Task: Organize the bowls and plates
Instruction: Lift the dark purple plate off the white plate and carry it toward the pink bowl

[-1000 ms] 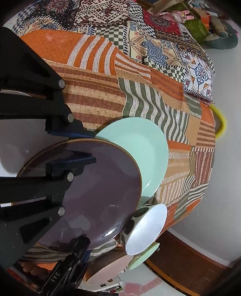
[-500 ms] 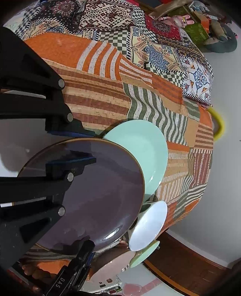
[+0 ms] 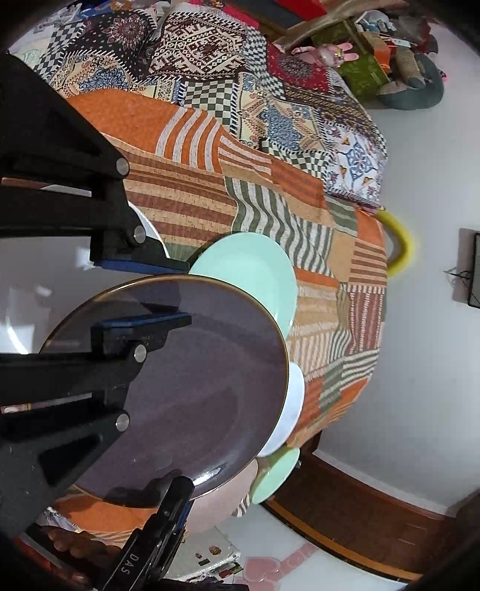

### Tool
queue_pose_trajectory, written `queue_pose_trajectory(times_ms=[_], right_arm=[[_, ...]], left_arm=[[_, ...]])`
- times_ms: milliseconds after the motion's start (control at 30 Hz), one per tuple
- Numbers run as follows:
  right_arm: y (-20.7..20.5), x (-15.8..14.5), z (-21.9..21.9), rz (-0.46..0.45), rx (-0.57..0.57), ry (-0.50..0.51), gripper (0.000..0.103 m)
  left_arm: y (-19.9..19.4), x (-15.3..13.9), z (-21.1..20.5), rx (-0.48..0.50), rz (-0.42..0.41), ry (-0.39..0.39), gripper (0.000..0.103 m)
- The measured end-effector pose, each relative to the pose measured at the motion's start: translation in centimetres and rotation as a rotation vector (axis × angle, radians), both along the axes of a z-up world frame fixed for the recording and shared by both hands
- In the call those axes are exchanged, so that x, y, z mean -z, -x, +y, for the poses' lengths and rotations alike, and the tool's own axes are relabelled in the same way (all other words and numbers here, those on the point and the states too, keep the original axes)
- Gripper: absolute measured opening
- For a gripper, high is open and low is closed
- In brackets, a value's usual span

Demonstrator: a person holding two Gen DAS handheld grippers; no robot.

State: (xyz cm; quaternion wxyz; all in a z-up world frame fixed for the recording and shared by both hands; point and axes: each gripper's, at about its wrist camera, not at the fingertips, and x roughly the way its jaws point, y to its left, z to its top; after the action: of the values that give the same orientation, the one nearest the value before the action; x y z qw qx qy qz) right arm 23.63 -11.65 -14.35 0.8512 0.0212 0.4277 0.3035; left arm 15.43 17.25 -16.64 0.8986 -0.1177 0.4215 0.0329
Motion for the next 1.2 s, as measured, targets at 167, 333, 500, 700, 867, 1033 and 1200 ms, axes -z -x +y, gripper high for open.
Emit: queue_pose_trajectory(times_ms=[167,333,500,700,867,1033,1200], right_arm=[[1.1,-1.0,-1.2,-0.023,0.010,-0.009,0.025],[2.4,-1.8,-2.6,-0.048,0.017,-0.014,0.025],[3.5,-2.3,-4.3,-0.063,0.039,-0.025,0.025],[4.5,-2.2,-6.4,-0.061,0.061,-0.034,0.025],[5.1,-1.8,-7.7,-0.059,0.081,-0.024,0.025],[5.6,-1.2,-9.0,-0.046,0.100,-0.014,0.025],[5.9,-0.3,-10.3,-0.025,0.119,-0.002,0.025]], left_arm=[[1.4,-1.5,-1.4,0.016,-0.023,-0.013,0.019],[2.8,-2.7,-3.1,0.035,-0.040,-0.018,0.019],[3.9,-3.2,-4.8,0.062,-0.040,-0.014,0.019],[5.1,-3.4,-6.8,0.090,-0.037,-0.015,0.019],[5.7,-3.4,-8.5,0.118,-0.032,-0.021,0.019],[5.7,-2.9,-9.9,0.145,-0.011,-0.017,0.019],[5.4,-2.2,-11.2,0.171,0.017,-0.022,0.019]])
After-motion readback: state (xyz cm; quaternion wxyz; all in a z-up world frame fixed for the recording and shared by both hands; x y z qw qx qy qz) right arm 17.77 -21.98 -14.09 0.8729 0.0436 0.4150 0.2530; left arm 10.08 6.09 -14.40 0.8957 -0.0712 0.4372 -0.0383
